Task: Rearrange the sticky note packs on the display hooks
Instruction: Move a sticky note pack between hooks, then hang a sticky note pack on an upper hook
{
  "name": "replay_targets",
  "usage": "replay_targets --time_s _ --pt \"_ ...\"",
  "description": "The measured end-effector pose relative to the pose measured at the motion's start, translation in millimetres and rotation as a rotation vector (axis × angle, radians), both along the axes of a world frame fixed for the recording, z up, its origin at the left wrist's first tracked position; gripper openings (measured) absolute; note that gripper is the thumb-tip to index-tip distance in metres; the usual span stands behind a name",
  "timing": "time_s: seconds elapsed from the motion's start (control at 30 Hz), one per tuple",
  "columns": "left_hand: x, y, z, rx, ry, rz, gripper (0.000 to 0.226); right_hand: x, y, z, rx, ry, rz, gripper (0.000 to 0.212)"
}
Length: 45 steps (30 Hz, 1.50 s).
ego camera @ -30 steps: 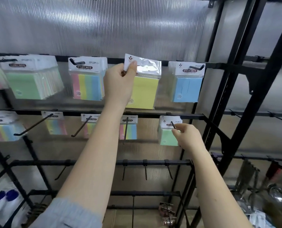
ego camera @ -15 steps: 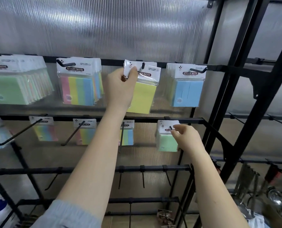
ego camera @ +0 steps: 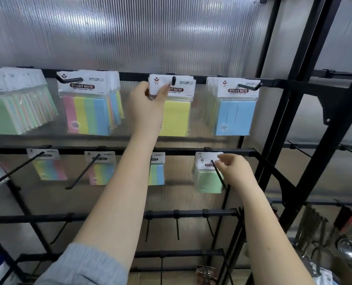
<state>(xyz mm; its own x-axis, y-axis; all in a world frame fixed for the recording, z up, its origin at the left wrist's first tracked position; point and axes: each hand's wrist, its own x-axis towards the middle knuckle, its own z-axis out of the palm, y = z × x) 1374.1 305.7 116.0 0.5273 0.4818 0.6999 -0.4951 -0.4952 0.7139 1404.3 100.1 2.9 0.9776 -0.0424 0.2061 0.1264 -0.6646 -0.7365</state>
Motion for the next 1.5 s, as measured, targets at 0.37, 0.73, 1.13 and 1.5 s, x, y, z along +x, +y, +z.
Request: replay_targets --time_s 0.37,0.73,1.13,1.5 --pt "8 1 -14 -0.098 -0.018 0.080 0.031 21 -9 -21 0.210 0.079 -0.079 0.038" --pt "-19 16 -50 -0.179 0.072 0.113 0.015 21 5 -53 0.348 0.072 -0.196 0.024" --pt "-41 25 -68 -0.170 0.195 0.109 0.025 3 13 -66 0.620 0.133 -0.168 0.032" --pt "-63 25 -90 -0.145 0.317 0.125 0.026 -37 1 -56 0.613 -0.004 -0.180 0.031"
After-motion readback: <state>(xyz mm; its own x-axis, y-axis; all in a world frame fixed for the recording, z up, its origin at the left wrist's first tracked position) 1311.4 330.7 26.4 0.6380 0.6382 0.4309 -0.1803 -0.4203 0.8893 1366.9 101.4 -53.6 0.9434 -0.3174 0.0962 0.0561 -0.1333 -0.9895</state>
